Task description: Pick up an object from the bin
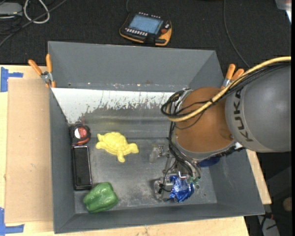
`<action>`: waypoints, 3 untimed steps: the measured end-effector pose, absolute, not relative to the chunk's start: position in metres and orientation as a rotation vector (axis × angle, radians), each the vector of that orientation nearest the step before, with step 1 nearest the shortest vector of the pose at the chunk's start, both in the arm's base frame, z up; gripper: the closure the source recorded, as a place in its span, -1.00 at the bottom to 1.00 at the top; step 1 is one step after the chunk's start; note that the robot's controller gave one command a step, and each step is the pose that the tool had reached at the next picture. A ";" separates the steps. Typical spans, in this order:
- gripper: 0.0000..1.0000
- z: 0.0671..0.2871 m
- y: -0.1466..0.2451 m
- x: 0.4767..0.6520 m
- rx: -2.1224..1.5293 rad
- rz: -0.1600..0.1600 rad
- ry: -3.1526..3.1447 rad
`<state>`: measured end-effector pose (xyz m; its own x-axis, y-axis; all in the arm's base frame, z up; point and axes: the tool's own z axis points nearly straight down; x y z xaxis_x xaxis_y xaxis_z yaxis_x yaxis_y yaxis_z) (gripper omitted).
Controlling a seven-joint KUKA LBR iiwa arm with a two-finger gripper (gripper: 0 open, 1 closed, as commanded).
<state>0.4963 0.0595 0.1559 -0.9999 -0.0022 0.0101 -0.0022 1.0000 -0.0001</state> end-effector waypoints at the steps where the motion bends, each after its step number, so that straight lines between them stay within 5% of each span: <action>1: -1.00 0.160 0.059 0.498 -0.003 -0.001 -3.139; 2: -1.00 0.069 -0.026 0.498 0.105 -0.001 -3.131; 3: -1.00 0.125 -0.019 0.510 0.108 -0.008 -3.148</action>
Offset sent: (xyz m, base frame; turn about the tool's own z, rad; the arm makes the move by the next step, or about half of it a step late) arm 0.0031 -0.0850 -0.0859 -0.0673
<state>0.5095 -0.0194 0.1246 -0.9976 -0.0685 -0.0081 -0.0685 0.9976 0.0047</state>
